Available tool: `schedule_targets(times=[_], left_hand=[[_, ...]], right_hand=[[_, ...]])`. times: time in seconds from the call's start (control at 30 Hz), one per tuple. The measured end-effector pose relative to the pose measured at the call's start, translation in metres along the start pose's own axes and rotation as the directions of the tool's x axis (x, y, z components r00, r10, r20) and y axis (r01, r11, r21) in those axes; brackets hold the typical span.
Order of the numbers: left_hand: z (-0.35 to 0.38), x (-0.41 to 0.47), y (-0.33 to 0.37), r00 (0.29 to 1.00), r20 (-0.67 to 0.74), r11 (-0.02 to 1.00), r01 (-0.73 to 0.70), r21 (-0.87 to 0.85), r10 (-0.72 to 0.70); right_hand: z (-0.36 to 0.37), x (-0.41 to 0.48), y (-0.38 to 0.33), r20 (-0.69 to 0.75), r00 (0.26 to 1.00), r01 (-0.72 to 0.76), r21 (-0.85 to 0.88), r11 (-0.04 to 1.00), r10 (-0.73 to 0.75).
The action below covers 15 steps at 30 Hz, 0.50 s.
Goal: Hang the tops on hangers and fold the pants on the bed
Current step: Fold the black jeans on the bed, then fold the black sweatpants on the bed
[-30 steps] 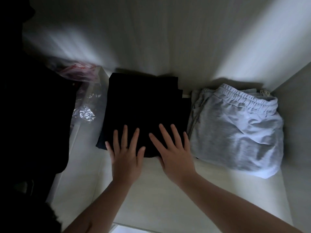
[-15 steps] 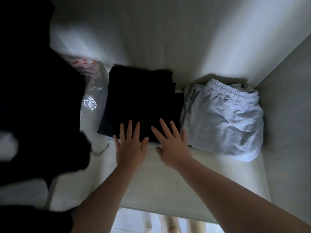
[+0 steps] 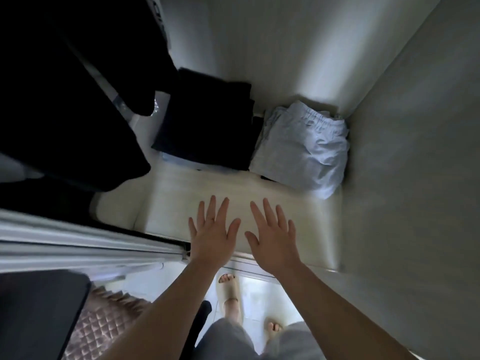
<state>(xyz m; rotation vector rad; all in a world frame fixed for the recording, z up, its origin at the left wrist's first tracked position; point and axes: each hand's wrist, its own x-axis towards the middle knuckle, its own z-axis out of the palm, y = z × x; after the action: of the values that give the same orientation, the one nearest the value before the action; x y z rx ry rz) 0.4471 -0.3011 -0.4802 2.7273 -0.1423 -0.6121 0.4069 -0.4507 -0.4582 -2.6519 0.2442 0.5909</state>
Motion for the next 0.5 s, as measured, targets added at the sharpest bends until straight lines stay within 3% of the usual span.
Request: schedule_targets(times=[0.3,0.5], left_hand=[[0.026,-0.129,0.018,0.990,-0.105,0.985,0.078,-0.156,-0.095],[0.043,-0.221,0.019,0.968,-0.164,0.916,0.113,-0.385,-0.189]], right_hand=[[-0.002,-0.104,0.037,0.027,0.987,0.154,0.061,0.986,-0.156],[0.001,-0.165,0.041,0.040,0.942,0.327,0.132,0.936,-0.334]])
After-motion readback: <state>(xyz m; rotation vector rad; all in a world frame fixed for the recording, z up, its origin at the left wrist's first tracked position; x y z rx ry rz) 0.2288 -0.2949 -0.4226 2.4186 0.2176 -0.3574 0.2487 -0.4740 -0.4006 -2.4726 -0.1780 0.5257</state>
